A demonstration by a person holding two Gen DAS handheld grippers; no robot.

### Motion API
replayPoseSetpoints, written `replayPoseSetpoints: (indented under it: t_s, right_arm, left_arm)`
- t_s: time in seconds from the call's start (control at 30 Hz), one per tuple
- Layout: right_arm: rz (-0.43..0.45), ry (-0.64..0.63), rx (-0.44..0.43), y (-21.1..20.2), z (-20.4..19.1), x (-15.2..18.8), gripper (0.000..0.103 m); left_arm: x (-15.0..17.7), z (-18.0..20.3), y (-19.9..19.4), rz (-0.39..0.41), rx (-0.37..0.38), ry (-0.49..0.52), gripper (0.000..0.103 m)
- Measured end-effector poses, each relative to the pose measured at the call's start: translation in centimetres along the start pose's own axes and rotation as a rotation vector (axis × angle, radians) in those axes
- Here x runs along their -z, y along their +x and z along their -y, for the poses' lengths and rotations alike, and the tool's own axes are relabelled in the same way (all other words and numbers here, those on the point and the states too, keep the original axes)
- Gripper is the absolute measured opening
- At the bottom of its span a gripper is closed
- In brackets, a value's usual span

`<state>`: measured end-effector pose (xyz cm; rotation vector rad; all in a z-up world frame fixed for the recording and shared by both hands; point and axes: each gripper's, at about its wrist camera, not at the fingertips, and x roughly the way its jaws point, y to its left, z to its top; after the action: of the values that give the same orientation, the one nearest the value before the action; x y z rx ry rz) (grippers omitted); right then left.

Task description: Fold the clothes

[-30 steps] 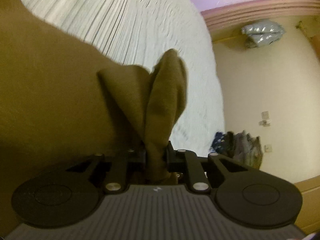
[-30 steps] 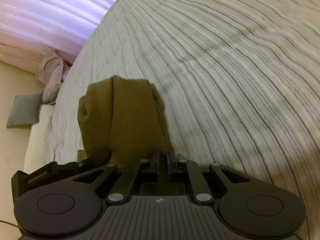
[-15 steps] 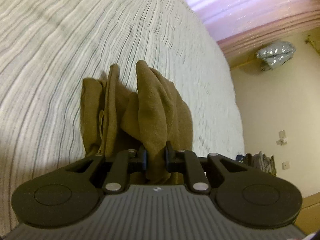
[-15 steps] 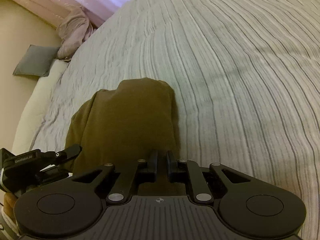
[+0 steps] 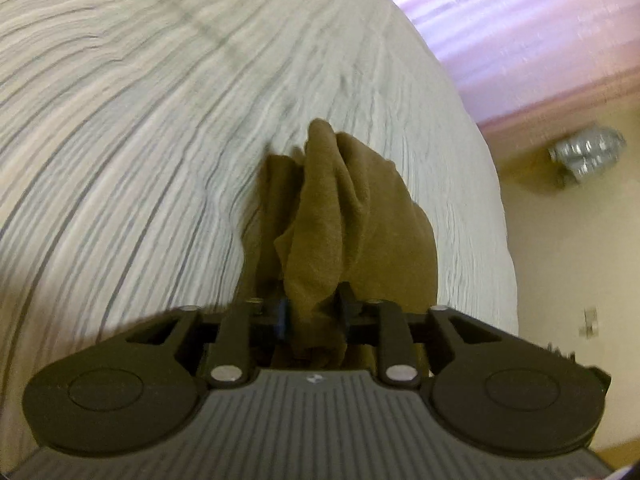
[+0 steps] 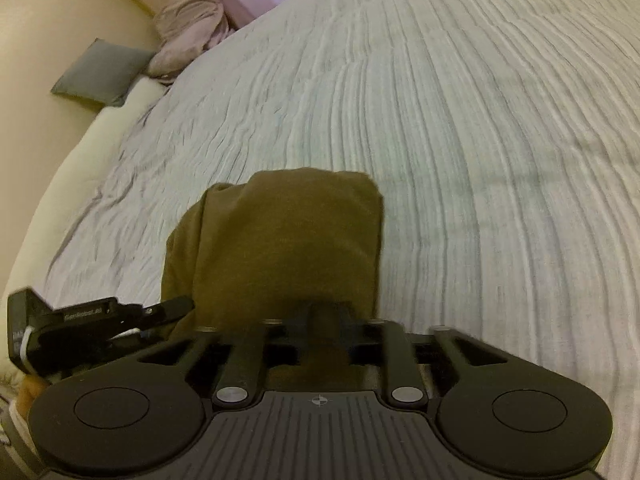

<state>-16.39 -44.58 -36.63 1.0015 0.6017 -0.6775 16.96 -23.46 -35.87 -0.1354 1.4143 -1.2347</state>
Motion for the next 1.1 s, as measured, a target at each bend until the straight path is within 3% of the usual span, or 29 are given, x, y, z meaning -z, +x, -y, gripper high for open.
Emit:
replayPoseSetpoints:
  t_s: [0.03, 0.17, 0.37, 0.47, 0.53, 0.7, 0.8, 0.87, 0.9, 0.97, 1.03, 1.1]
  right_arm:
    - [0.003, 0.005, -0.002, -0.4, 0.3, -0.1, 0.073]
    - [-0.009, 0.058, -0.01, -2.3, 2.4, -0.4, 0.073]
    - [-0.078, 0.123, -0.017, -4.2, 5.9, -0.4, 0.073]
    - [-0.117, 0.159, -0.055, -4.0, 6.9, -1.0, 0.073]
    - [-0.139, 0.185, -0.093, -3.6, 7.7, -1.6, 0.073]
    - [-0.191, 0.301, -0.246, -1.1, 8.9, -2.6, 0.073]
    - [-0.254, 0.363, -0.329, 0.7, 8.8, -1.2, 0.073]
    - [-0.274, 0.346, -0.342, 1.4, 7.7, 0.0, 0.073]
    - [-0.27, 0.329, -0.342, 1.6, 7.1, 0.6, 0.073]
    - [-0.296, 0.329, -0.337, 2.0, 5.9, 1.7, 0.018]
    - [-0.304, 0.352, -0.324, 1.9, 4.8, 2.8, 0.018]
    - [-0.32, 0.363, -0.365, 1.4, 3.1, 3.7, 0.018]
  left_arm:
    - [0.4, 0.2, -0.6, 0.023, -0.022, -0.012, 0.032]
    - [4.1, 0.8, -4.8, 0.107, -0.028, -0.15, 0.035]
    - [11.9, 0.9, -8.4, 0.19, 0.055, -0.428, 0.048]
    - [15.1, 0.9, -7.0, 0.177, 0.074, -0.502, 0.05]
    - [16.0, 0.7, -5.4, 0.218, 0.094, -0.551, 0.05]
    - [15.8, 0.2, -1.4, 0.315, 0.093, -0.596, 0.051]
    - [15.4, -0.3, -0.4, 0.34, 0.082, -0.601, 0.032]
    - [14.9, -0.7, -0.1, 0.337, 0.081, -0.588, 0.01]
    - [14.5, -0.8, -0.1, 0.329, 0.086, -0.572, 0.01]
    - [13.3, -0.5, -0.6, 0.304, 0.081, -0.512, 0.008]
    - [11.8, -0.4, -1.9, 0.289, 0.08, -0.463, 0.008]
    - [10.3, -0.5, -3.8, 0.291, 0.063, -0.4, 0.008]
